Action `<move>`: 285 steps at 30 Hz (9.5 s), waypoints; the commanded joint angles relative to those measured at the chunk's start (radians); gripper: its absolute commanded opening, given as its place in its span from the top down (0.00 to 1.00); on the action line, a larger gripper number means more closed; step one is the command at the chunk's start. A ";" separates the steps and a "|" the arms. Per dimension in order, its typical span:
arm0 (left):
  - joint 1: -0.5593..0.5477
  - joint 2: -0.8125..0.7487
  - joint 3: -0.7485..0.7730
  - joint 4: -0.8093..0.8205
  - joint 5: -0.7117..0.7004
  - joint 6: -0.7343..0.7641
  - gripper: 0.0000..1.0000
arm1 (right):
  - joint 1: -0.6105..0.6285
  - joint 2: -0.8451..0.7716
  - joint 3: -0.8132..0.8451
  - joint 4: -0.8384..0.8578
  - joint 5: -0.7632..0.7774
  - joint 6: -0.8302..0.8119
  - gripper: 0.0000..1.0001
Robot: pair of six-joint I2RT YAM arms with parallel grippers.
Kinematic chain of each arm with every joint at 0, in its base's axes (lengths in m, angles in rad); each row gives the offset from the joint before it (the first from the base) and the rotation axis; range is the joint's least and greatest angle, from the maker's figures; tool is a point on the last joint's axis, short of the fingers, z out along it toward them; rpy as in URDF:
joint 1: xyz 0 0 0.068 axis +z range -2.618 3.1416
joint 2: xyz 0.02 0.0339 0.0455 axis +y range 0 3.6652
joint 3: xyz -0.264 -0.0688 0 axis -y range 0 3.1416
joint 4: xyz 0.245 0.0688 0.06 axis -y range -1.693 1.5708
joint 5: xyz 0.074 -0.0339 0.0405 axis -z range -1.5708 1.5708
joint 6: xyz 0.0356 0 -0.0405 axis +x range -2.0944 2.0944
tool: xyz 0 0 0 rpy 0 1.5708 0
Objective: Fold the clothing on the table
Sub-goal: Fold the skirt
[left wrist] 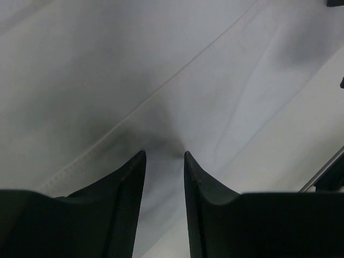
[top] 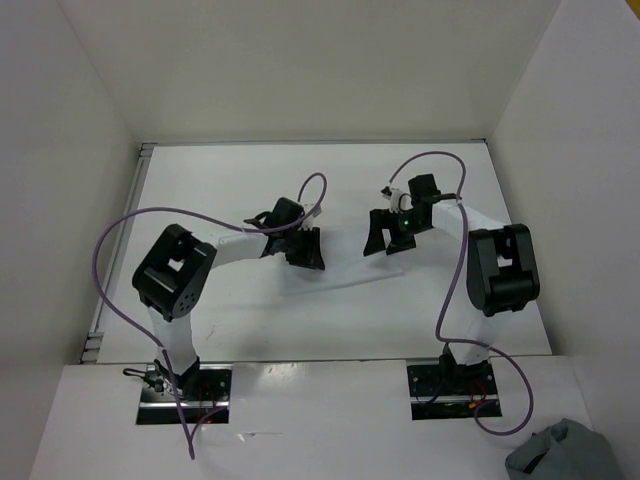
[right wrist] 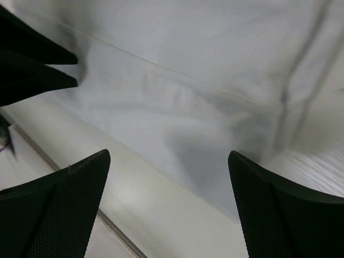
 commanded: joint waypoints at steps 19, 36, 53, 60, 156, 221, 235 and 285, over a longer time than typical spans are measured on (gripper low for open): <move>-0.063 0.175 0.228 -0.060 -0.062 0.017 0.56 | -0.083 0.182 0.080 -0.077 0.266 -0.005 0.14; -0.063 0.206 0.238 -0.060 -0.062 0.017 0.56 | -0.092 0.305 0.117 -0.120 0.096 -0.062 0.78; 0.004 -0.164 0.094 -0.244 -0.352 0.084 0.54 | -0.130 0.048 0.266 -0.308 0.122 -0.174 1.00; 0.029 -0.081 0.055 -0.220 -0.337 0.005 0.55 | -0.149 0.057 0.518 -0.541 0.100 -0.242 1.00; 0.017 -0.193 -0.083 -0.028 -0.277 -0.204 0.32 | -0.110 -0.031 0.217 -0.130 -0.249 -0.197 0.12; 0.129 0.238 0.340 0.030 -0.004 -0.678 0.48 | -0.245 0.026 0.203 -0.253 -0.427 -0.358 0.18; 0.129 0.195 0.383 0.009 -0.067 -0.638 0.86 | -0.254 0.045 0.203 -0.273 -0.446 -0.377 0.20; 0.058 -0.007 0.445 -0.042 -0.263 -0.304 0.27 | -0.224 0.158 0.131 -0.124 -0.400 -0.228 1.00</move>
